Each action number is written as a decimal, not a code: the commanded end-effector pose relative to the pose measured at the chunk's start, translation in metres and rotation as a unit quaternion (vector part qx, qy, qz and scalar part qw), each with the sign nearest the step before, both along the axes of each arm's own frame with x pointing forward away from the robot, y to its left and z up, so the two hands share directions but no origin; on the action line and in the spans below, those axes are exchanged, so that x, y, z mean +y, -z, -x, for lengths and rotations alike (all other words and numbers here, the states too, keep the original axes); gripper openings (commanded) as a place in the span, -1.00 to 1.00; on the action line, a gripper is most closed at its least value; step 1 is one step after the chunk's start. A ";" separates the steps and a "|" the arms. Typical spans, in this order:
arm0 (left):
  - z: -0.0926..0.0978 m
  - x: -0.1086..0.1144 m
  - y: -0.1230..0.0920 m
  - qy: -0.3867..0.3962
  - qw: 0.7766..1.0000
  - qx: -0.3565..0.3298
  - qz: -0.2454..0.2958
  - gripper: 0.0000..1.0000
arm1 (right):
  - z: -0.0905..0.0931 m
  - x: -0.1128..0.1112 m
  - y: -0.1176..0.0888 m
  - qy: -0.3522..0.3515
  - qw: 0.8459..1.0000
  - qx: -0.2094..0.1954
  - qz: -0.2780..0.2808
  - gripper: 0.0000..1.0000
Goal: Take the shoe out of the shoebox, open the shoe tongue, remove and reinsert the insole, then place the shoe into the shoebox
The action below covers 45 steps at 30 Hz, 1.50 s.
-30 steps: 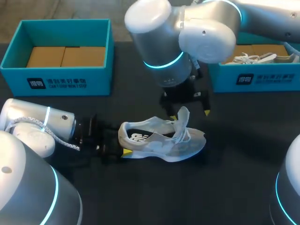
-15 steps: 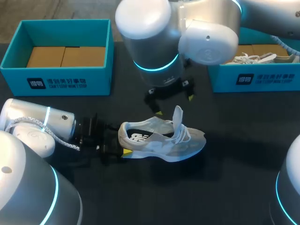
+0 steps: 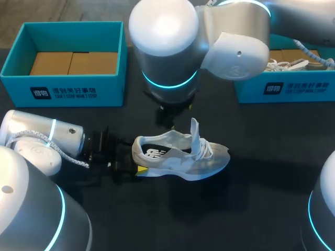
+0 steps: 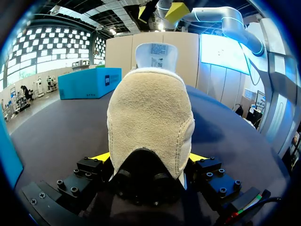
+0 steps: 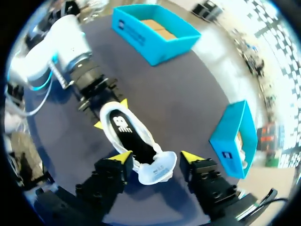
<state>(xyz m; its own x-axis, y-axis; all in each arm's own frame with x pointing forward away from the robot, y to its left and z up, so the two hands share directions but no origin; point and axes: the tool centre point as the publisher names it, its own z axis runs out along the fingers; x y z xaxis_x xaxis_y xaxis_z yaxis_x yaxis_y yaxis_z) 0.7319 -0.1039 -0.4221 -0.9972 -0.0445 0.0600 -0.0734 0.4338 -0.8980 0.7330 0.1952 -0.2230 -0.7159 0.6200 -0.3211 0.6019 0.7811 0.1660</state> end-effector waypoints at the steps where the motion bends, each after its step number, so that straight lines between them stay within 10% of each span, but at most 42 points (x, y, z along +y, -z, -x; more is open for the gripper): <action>1: -0.001 0.000 0.003 0.000 1.000 0.001 -0.001 -1.00 | 0.004 0.007 -0.001 -0.023 1.000 0.001 0.006 -1.00; 31: -0.001 0.000 0.003 0.000 1.000 0.001 -0.001 -1.00 | 0.030 0.047 0.073 -0.118 0.990 0.081 0.011 -1.00; 45: -0.001 0.000 0.003 0.000 1.000 0.001 -0.001 -1.00 | 0.030 0.047 0.073 -0.118 0.990 0.081 0.011 -1.00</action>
<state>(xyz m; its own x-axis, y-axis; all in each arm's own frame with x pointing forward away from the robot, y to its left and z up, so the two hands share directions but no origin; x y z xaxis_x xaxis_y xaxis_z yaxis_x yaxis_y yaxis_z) 0.7318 -0.1040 -0.4221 -0.9972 -0.0444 0.0600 -0.0733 0.4337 -0.8981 0.7027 0.2408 -0.2953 -0.8840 0.4223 -0.2008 0.4181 0.9061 0.0647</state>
